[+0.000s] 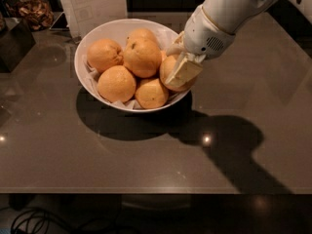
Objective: Pick orange from white bowl
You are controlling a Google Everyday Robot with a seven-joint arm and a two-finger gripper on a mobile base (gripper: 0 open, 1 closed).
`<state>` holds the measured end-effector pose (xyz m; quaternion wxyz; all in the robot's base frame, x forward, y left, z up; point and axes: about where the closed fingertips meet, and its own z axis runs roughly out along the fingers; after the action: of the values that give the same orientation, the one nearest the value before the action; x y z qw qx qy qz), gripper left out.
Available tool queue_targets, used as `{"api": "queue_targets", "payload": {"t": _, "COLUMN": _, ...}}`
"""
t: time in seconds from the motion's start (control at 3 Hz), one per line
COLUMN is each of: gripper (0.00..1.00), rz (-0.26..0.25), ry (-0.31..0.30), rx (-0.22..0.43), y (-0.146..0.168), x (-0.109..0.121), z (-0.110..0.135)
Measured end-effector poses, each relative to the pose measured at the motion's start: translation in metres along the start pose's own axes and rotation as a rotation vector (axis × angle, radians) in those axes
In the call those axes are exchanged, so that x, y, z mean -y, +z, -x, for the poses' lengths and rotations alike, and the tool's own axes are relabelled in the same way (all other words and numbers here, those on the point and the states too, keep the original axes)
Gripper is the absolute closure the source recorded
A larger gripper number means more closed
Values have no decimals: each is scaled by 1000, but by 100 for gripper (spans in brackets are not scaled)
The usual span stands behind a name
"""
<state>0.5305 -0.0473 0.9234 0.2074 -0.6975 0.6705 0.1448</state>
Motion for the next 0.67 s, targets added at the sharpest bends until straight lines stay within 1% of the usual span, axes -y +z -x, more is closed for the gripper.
{"api": "queue_targets", "payload": {"t": 0.33, "gripper": 58, "rz": 8, "ry": 0, "rx": -1, "y": 2, "x": -1, "z": -1}}
{"api": "queue_targets", "payload": {"t": 0.67, "gripper": 39, "rz": 19, "ry": 4, "rx": 0, "y": 5, "x": -1, "z": -3}}
